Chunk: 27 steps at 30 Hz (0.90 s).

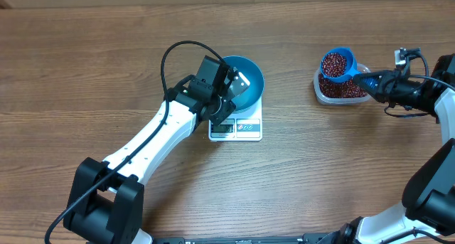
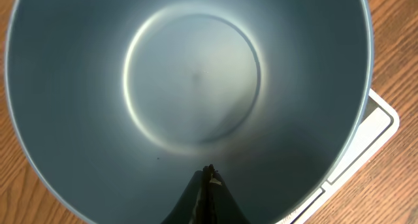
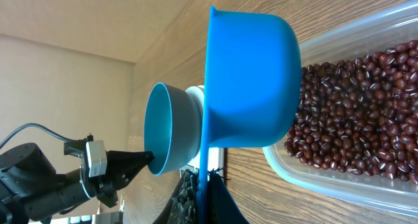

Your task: Scoop item into bowl and weigh 150g on scale

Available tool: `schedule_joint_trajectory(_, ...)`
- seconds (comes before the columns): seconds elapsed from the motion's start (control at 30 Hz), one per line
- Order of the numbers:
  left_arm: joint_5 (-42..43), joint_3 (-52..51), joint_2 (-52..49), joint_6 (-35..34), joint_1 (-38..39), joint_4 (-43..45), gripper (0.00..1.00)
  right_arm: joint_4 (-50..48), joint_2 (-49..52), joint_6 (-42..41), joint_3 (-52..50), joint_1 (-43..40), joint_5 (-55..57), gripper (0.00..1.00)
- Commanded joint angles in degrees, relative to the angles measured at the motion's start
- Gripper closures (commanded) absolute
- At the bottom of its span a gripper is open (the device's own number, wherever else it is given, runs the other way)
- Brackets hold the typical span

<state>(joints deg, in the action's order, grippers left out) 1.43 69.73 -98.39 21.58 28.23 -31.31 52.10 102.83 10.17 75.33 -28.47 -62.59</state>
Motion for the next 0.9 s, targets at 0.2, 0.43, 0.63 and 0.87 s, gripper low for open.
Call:
schedule_joint_trajectory(0.2,0.5,-0.15,-0.42,-0.63,-0.09,3.61,0.96,-0.39,0.24,0.85,-0.37,-0.26,-1.46,0.96)
schedule_joint_trajectory(0.43,0.63,2.27,-0.28,-1.03,-0.09,5.25,0.96,-0.39,0.24,0.85,-0.37,-0.26,-1.46,0.96)
schedule_joint_trajectory(0.63,1.55,11.98,-0.07,-1.01,-0.09,-6.32,0.96,-0.55,0.24,0.85,-0.37,-0.26,-1.44,0.96)
schedule_joint_trajectory(0.87,4.55,21.4,-0.04,-1.05,-0.09,-18.62,0.96,-0.59,0.24,0.85,-0.37,-0.26,-0.98,0.96)
